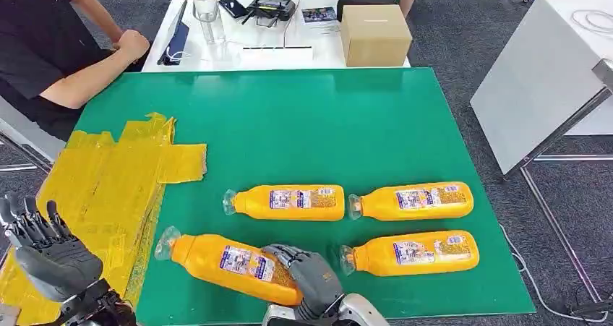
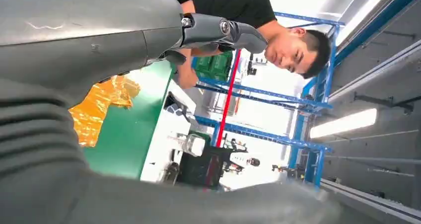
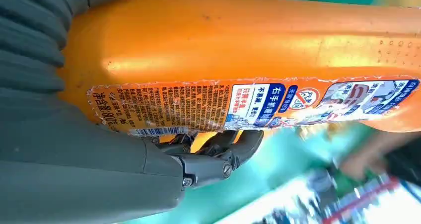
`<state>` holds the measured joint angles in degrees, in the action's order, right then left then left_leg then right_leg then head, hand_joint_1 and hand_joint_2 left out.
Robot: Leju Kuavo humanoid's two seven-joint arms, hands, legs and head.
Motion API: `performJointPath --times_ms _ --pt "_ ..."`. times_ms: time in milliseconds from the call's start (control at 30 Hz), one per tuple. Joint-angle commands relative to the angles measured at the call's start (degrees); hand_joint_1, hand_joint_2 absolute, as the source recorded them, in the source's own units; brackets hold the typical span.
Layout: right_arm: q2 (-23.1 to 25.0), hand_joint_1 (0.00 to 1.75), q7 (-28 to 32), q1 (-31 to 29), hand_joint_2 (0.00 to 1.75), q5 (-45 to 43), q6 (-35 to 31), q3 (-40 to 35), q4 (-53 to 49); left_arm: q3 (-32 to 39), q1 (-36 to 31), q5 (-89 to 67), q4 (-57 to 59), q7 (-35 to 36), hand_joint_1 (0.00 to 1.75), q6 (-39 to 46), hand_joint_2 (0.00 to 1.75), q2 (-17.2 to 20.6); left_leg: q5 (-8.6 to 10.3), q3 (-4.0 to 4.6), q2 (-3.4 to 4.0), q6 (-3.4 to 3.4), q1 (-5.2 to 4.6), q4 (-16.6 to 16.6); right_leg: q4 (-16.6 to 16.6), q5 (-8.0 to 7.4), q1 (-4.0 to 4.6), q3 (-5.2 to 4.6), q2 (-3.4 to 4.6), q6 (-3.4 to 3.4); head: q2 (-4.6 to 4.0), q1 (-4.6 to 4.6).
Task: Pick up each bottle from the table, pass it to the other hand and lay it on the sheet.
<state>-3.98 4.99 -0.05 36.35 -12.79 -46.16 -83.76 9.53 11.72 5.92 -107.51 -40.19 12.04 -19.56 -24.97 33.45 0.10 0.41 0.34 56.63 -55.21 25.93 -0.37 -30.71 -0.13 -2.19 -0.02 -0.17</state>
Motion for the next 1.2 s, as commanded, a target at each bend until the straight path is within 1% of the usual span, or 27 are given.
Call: performJointPath --times_ms 33,67,100,133,200,267,367,400,433,500,567,600,633,700,767,833,900,933,1000,1033,1100,1167,1200 --pt "5.22 1.75 6.94 4.32 1.75 -3.79 -2.94 8.01 -8.05 -0.06 -0.24 0.81 4.58 0.19 0.00 -3.41 1.75 -0.33 -0.05 -0.12 -0.07 0.01 0.00 -0.01 0.02 0.07 -0.02 0.14 -0.06 0.02 0.00 0.00" --pt "5.69 1.75 8.10 4.68 1.75 -4.48 -3.11 8.77 -8.68 -0.78 -0.31 1.22 5.20 0.19 0.00 -4.27 1.75 0.14 -0.05 -0.12 -0.05 0.01 -0.01 -0.02 0.03 0.06 -0.03 0.13 -0.04 0.03 0.00 0.00" --pt "5.77 1.75 8.12 4.63 1.75 -4.46 -3.20 9.04 -8.78 -0.88 -0.37 1.23 5.44 0.20 0.00 -4.27 1.75 0.13 0.00 -0.05 -0.06 0.01 -0.02 -0.04 0.03 0.03 -0.06 0.05 -0.05 0.02 0.00 0.02" --pt "5.89 1.75 8.40 4.52 1.75 -4.66 -3.03 9.27 -8.80 -1.05 -0.35 1.22 5.52 0.19 0.00 -4.43 1.75 0.22 -0.04 -0.16 -0.07 0.01 -0.01 -0.05 0.07 0.05 -0.04 0.18 -0.06 0.03 0.00 0.00" --pt "6.53 1.75 9.45 4.50 1.75 -4.74 -3.10 10.14 -8.61 -1.68 -0.32 1.36 5.63 0.52 0.00 -5.37 1.75 0.60 0.01 -0.04 -0.05 0.01 -0.04 -0.05 0.03 0.02 -0.08 0.03 -0.05 0.02 0.00 0.00" --pt "7.00 1.75 10.26 4.68 1.75 -4.71 -3.39 10.79 -8.72 -2.19 -0.27 1.11 5.80 0.96 0.00 -6.08 1.75 0.67 -0.07 -0.24 -0.06 -0.01 0.02 -0.05 0.08 0.07 -0.02 0.26 -0.04 0.06 0.00 0.02" --pt "7.57 1.75 11.88 5.39 1.75 -4.72 -4.44 11.74 -10.06 -3.85 -0.04 1.04 6.35 2.74 0.00 -8.64 1.75 1.30 -0.03 -0.16 -0.11 -0.01 -0.02 -0.07 0.06 0.06 -0.05 0.17 -0.09 0.05 0.00 0.00" --pt "7.80 1.75 12.86 5.70 1.75 -5.22 -5.01 12.20 -10.68 -4.83 0.04 1.56 6.88 4.31 0.00 -10.78 1.75 1.88 0.00 -0.05 -0.08 0.00 -0.03 -0.05 0.04 0.02 -0.07 0.04 -0.07 0.02 0.00 0.00" --pt "7.97 1.75 13.50 5.97 1.75 -5.35 -5.64 12.66 -11.41 -5.64 0.04 2.41 7.66 6.11 0.00 -13.32 1.75 2.32 -0.04 -0.15 -0.10 -0.01 0.00 -0.06 0.07 0.06 -0.04 0.16 -0.09 0.05 0.00 0.00" --pt "7.98 1.75 14.94 6.20 1.75 -6.77 -5.55 13.44 -12.67 -8.44 0.37 5.81 10.19 9.82 0.00 -21.88 1.75 4.02 0.01 -0.07 -0.09 0.00 -0.06 -0.08 0.05 0.03 -0.09 0.06 -0.08 0.02 0.00 0.00" --pt "8.17 1.75 15.81 5.81 1.75 -7.65 -4.88 14.19 -12.64 -10.57 1.16 9.25 12.38 12.26 0.00 -28.75 1.75 5.12 -0.01 -0.18 -0.11 0.01 -0.04 -0.11 0.10 0.05 -0.07 0.19 -0.10 0.03 0.00 0.00" --pt "8.20 1.75 15.88 5.65 1.75 -7.69 -4.80 14.32 -12.56 -10.73 1.43 9.23 12.67 12.30 0.00 -28.83 1.75 4.91 0.02 -0.10 -0.05 0.02 -0.07 -0.11 0.07 0.01 -0.11 0.06 -0.05 0.01 0.00 0.00" --pt "8.20 1.75 15.88 5.65 1.75 -7.69 -4.80 14.32 -12.56 -10.73 1.43 9.23 12.67 12.30 0.00 -28.83 1.75 4.91 -0.02 -0.22 -0.05 0.01 -0.04 -0.13 0.13 0.03 -0.07 0.21 -0.04 0.03 0.00 0.00" --pt "8.20 1.75 15.88 5.65 1.75 -7.69 -4.80 14.32 -12.56 -10.73 1.43 9.23 12.67 12.30 0.00 -28.83 1.75 4.91 0.01 -0.06 -0.02 0.01 -0.05 -0.08 0.07 0.00 -0.08 0.03 0.00 0.01 0.00 0.00" --pt "8.20 1.75 15.88 5.65 1.75 -7.69 -4.80 14.32 -12.56 -10.73 1.43 9.23 12.67 12.30 0.00 -28.83 1.75 4.91 -0.09 -0.31 -0.03 0.00 0.01 -0.10 0.14 0.07 -0.02 0.31 0.00 0.06 0.00 0.00" --pt "8.37 1.75 16.55 5.12 1.75 -7.87 -4.30 14.34 -11.72 -11.45 2.13 13.38 12.75 14.44 0.00 -34.03 1.75 5.99 -0.04 -0.19 -0.04 -0.01 -0.01 -0.10 0.10 0.04 -0.04 0.17 -0.01 0.05 0.00 0.00" --pt "8.41 1.75 16.47 4.42 1.75 -7.93 -3.40 14.48 -10.91 -12.25 3.08 14.67 13.09 14.39 0.00 -37.11 1.75 6.31 0.00 -0.07 0.00 0.00 -0.04 -0.09 0.07 0.00 -0.07 0.03 0.02 0.02 0.00 0.00" --pt "8.63 1.75 16.49 4.02 1.75 -7.90 -2.76 14.68 -10.29 -12.89 3.64 15.12 13.07 14.51 0.00 -38.91 1.75 6.62 -0.05 -0.21 0.02 -0.01 -0.01 -0.12 0.12 0.03 -0.04 0.17 0.04 0.05 0.00 0.00" --pt "8.88 1.75 16.41 3.63 1.75 -7.75 -1.99 14.77 -9.49 -13.64 4.23 15.74 12.66 14.04 0.00 -40.66 1.75 6.81 -0.02 -0.10 0.07 0.00 -0.03 -0.09 0.09 -0.01 -0.05 0.07 0.09 0.02 0.00 0.00" --pt "9.02 1.75 16.30 3.40 1.75 -7.39 -1.65 14.63 -8.95 -13.89 4.52 15.36 12.22 13.90 0.00 -40.73 1.75 6.76 -0.07 -0.23 0.10 0.00 -0.01 -0.12 0.14 0.02 -0.03 0.20 0.13 0.04 0.00 0.00" --pt "9.34 1.75 16.07 3.08 1.75 -6.99 -1.19 14.44 -8.18 -14.38 4.62 15.79 12.03 14.11 0.00 -41.17 1.75 6.88 -0.03 -0.09 0.03 0.01 -0.03 -0.09 0.09 0.01 -0.05 0.07 0.05 0.02 0.00 0.00" --pt "9.70 1.75 15.53 2.64 1.75 -6.27 -0.55 13.89 -6.98 -14.47 4.68 15.93 11.86 14.15 0.00 -41.02 1.75 6.97 -0.06 -0.18 0.06 0.00 0.00 -0.10 0.12 0.02 -0.02 0.17 0.08 0.04 0.00 0.00" --pt "9.86 1.75 15.26 2.52 1.75 -5.90 -0.32 13.69 -6.44 -14.49 4.66 16.04 11.88 14.22 0.00 -41.06 1.75 7.03 -0.01 -0.05 0.06 0.00 -0.02 -0.08 0.08 -0.01 -0.05 0.03 0.07 0.02 0.00 0.00"
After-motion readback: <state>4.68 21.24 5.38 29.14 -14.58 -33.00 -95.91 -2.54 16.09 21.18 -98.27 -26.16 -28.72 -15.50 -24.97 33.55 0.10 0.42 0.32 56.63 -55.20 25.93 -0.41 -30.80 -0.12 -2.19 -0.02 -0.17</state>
